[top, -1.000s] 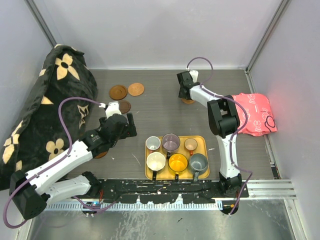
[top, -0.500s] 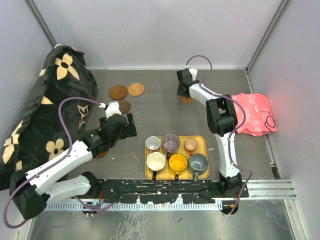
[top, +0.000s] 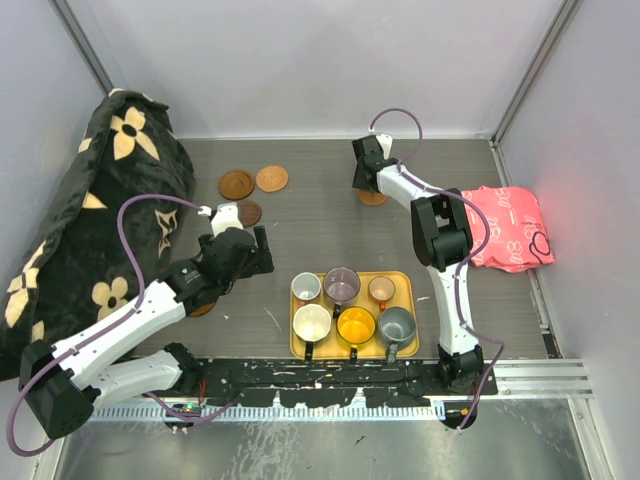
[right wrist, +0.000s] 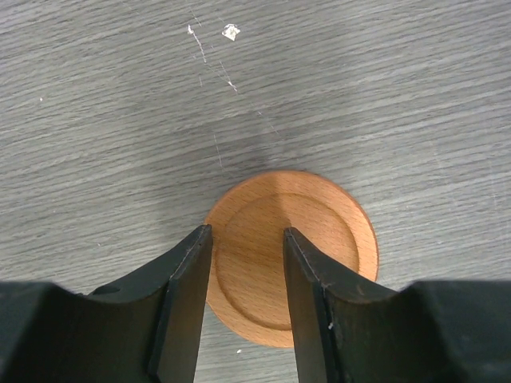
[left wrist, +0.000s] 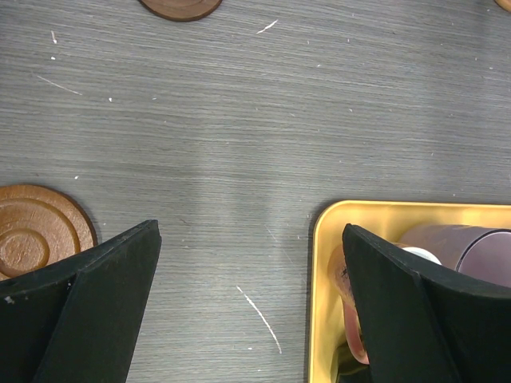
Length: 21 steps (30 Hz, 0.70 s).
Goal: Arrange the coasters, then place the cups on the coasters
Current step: Move the coaster to the center of the board.
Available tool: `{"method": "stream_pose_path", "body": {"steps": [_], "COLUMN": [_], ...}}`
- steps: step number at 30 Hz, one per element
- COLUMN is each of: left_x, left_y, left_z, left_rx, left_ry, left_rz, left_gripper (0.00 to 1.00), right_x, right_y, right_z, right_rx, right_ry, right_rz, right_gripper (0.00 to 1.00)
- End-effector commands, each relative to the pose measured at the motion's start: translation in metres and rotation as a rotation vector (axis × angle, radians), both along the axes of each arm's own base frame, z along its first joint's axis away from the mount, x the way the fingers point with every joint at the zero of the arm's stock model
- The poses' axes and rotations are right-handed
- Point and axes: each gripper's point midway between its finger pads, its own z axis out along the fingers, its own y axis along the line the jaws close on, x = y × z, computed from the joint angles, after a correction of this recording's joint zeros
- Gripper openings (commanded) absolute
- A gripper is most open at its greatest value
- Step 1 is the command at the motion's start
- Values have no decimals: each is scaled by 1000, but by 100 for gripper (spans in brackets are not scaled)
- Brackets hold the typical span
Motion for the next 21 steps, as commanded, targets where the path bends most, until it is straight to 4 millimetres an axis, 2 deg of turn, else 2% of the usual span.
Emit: {"method": "stream_pose_path", "body": {"steps": [1,6,11,15,18,21], "left_x": [5,11,27,45,62,82], "left_y": [1,0,-2,-9,-17,-25], "left_z": [9,17,30,39,42,38], "left_rx": [-14,-14,-16,3,41,77], "left_ry": [-41,-82,-161,-207,-207,-178], "left_rz": [16,19,39,60,67,84], "left_gripper": [98,98,100,98,90,88], "right_x": [7,1,-17,-40,-60,-81], "right_y": [6,8,8,4,-3,-14], "right_z": [36,84,129,147,159,160], "right_rx": [20,51,60,77,78,65], "right_ry": [-67,-158,-223,-238,-252,-251], "right_rz": [18,36,53,55,50,42], "right_gripper": [47,49,49,49,50,49]}}
